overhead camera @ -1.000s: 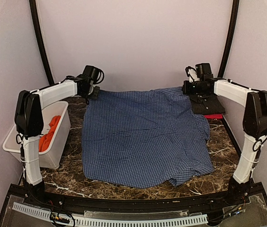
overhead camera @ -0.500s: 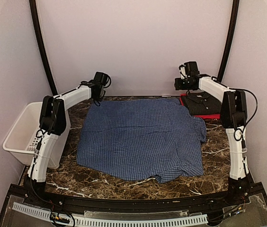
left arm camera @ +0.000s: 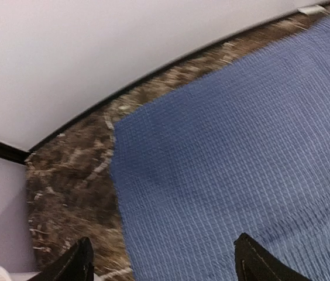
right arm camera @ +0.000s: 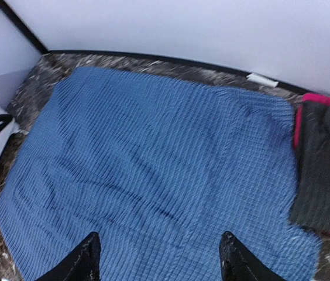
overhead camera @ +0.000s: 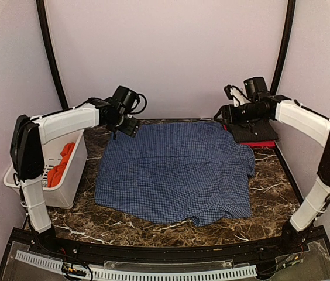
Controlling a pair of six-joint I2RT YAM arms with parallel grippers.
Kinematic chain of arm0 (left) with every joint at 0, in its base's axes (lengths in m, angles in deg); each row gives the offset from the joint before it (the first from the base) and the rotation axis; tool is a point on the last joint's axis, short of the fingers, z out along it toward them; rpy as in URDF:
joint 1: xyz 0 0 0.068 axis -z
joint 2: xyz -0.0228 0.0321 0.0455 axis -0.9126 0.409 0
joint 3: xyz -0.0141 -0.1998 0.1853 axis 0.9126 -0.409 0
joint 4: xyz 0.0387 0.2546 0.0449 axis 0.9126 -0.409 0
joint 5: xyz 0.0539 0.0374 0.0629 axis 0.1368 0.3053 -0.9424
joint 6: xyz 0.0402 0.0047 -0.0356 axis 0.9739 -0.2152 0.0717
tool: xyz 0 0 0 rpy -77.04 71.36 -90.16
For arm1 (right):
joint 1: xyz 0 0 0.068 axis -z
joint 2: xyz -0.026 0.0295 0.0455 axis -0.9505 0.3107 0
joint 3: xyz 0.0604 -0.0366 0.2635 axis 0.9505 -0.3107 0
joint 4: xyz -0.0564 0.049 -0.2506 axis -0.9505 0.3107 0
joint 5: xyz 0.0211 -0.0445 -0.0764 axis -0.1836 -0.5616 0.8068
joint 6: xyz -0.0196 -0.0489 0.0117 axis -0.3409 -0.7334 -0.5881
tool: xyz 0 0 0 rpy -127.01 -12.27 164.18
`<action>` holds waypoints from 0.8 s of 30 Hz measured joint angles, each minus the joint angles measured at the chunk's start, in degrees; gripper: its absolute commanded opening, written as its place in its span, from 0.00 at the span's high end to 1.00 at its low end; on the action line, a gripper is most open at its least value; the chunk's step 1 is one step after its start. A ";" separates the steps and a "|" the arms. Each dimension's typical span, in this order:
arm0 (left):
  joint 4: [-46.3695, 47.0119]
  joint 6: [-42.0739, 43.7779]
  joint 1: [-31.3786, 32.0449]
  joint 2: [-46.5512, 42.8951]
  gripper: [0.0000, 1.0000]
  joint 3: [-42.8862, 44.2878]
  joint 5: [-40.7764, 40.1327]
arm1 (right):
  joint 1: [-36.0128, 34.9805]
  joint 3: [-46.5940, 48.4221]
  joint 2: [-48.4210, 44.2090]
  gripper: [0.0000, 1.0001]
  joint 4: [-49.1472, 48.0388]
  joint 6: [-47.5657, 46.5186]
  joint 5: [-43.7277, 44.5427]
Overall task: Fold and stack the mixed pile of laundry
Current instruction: Smooth out the crumpled shirt at the center of the board.
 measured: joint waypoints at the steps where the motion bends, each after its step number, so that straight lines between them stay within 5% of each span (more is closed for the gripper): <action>1: 0.24 -1.09 1.95 -3.91 0.22 -5.33 2.45 | -1.42 -4.52 -3.34 0.36 -0.22 0.44 -1.31; 6: 1.68 -7.61 7.76 -20.41 0.30 -28.94 16.94 | -7.89 -24.79 -14.49 0.40 -0.61 4.13 -8.02; 12: 2.32 -17.77 7.43 -28.55 0.36 -44.74 26.64 | -9.60 -39.67 -18.69 0.45 -1.60 8.33 -11.63; 17: 1.99 -23.45 7.43 -24.20 0.40 -47.10 28.24 | -9.57 -41.57 -12.17 0.50 -5.49 9.51 -12.04; 24: 2.38 -25.18 3.56 -10.49 0.48 -38.27 28.13 | -8.57 -36.79 -0.57 0.53 -8.68 10.01 -11.69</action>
